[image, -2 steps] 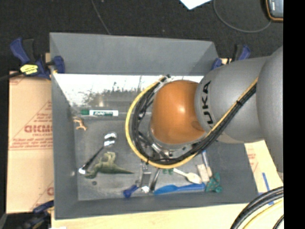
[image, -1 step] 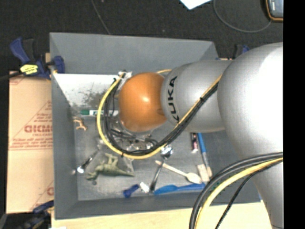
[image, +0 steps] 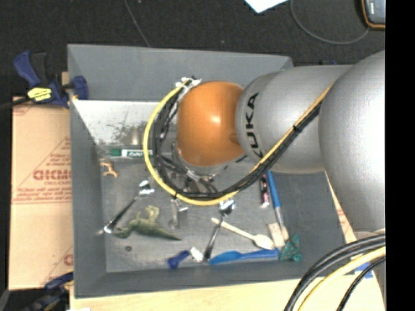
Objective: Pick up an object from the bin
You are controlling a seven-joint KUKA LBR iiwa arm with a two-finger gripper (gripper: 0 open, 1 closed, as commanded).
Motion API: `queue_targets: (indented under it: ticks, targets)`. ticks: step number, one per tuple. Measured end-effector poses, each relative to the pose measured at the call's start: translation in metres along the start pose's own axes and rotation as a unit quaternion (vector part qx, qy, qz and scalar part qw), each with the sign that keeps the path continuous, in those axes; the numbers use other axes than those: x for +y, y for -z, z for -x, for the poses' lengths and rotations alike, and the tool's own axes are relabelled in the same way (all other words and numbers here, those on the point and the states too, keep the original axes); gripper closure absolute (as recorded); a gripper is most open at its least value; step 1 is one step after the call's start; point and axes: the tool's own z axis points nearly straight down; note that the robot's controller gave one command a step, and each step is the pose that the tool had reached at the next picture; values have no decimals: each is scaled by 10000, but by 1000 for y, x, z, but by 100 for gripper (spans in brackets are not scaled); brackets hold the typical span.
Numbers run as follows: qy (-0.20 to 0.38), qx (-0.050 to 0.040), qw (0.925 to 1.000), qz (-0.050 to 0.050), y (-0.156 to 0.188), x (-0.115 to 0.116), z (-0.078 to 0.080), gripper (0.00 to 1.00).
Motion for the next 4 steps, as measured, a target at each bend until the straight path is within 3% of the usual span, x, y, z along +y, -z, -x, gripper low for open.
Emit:
queue_targets:
  ticks: [1,2,3,4]
  targets:
    - [598,45,9982,25,-40,-19,53,0]
    - [1868,-5,9824,10,-69,18,51,0]
    - [2029,4,9792,25,-69,21,62,100]
    - [2026,4,9793,27,-69,21,62,100]
